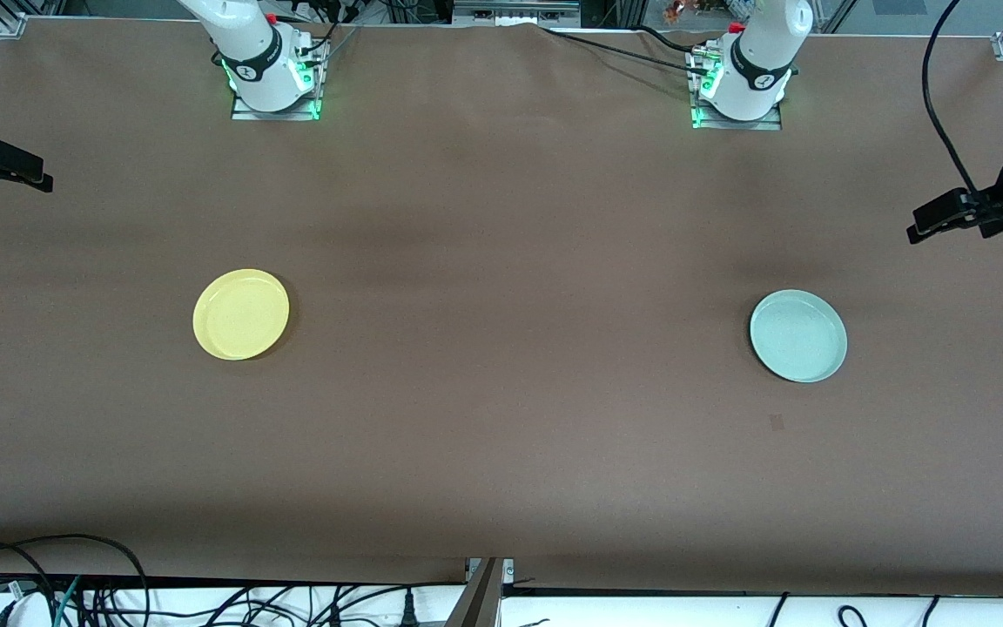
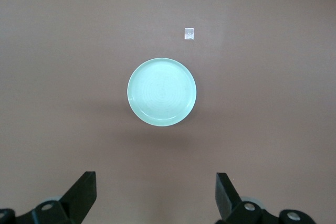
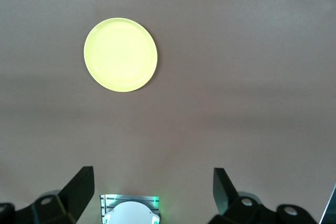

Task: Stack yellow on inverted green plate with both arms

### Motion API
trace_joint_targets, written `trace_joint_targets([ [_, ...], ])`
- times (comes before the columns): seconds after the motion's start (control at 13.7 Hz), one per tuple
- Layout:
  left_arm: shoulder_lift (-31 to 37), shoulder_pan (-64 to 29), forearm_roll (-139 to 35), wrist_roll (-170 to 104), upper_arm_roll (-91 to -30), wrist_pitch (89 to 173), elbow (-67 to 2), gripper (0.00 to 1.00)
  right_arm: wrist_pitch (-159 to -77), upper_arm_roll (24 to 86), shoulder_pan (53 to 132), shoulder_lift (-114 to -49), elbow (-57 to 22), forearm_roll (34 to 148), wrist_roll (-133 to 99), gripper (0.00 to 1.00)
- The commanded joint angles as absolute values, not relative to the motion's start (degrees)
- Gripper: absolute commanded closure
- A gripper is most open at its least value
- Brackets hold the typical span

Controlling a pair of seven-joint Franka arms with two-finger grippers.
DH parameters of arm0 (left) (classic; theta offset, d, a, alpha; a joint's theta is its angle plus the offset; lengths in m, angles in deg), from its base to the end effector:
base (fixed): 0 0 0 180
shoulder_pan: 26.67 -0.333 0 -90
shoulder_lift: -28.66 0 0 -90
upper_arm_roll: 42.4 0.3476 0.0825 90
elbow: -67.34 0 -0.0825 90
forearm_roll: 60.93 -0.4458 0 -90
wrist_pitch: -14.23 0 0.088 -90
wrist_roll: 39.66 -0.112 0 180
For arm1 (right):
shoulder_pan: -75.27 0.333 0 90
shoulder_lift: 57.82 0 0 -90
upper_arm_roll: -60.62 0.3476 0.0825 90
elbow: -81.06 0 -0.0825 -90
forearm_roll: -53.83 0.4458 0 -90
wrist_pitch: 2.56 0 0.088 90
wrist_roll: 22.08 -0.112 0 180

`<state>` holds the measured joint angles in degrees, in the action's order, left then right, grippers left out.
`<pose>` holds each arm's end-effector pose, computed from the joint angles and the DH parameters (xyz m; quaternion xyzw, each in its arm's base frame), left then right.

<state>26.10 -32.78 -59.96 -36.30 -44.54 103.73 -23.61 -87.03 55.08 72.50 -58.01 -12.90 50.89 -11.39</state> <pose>0.6265 0.0421 0.6138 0.9973 0.0641 -0.0349 0.0095 0.5950 -0.0930 0.6053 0.9959 0.0204 -0.0874 0.0115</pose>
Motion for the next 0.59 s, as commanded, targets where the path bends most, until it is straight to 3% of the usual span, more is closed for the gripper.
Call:
trace_joint_targets([
  [0.0,23.82,-33.43,-58.74,-38.07,-43.98,100.55,-19.50,0.00,-86.14,55.17,72.20,-58.09,-11.93,51.19,-11.35,0.00],
  [0.51,23.56,-33.88,-58.38,-39.75,-44.42,100.89,-18.71,0.00,-86.06,55.17,72.20,-58.09,-11.93,51.19,-11.26,0.00],
])
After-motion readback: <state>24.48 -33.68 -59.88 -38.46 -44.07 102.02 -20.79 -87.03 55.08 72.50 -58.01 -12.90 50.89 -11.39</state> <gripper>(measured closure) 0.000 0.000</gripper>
